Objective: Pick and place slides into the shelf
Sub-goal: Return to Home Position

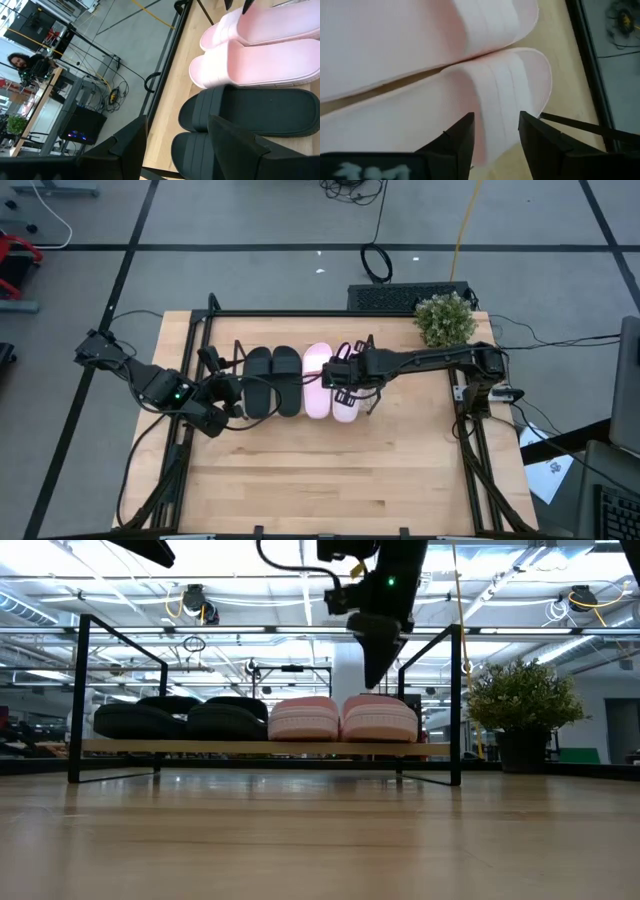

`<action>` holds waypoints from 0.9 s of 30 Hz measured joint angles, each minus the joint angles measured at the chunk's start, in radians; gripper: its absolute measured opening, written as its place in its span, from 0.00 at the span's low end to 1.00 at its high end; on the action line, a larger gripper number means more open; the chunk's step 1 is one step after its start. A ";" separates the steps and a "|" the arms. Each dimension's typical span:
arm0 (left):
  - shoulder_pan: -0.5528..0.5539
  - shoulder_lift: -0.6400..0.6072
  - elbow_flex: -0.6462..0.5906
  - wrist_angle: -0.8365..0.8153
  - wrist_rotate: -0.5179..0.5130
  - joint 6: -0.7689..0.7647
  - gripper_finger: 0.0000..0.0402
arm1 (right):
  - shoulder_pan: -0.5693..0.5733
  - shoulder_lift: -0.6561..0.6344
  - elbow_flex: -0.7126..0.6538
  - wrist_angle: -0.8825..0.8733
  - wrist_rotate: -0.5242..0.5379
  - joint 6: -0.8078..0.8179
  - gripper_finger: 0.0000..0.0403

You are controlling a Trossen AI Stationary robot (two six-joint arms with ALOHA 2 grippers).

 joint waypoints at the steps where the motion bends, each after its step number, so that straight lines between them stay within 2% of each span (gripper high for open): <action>1: 0.000 0.000 0.000 0.000 0.000 0.002 0.54 | 0.000 -0.009 0.000 0.007 -0.020 0.000 0.36; 8: -0.001 0.000 0.000 0.001 0.041 0.051 0.54 | 0.008 -0.113 0.000 0.140 -0.183 0.015 0.36; 15: -0.071 -0.001 0.117 0.001 0.130 0.035 0.54 | 0.068 -0.294 0.000 0.319 -0.193 -0.051 0.36; 21: -0.271 -0.034 0.204 0.010 0.284 0.003 0.54 | 0.208 -0.468 0.000 0.339 -0.192 -0.117 0.36; 24: -0.414 -0.062 0.185 0.068 0.289 -0.064 0.54 | 0.314 -0.540 -0.011 0.307 -0.192 -0.138 0.36; 27: -0.563 -0.074 0.147 0.157 0.285 -0.114 0.54 | 0.439 -0.615 -0.098 0.340 -0.192 -0.143 0.36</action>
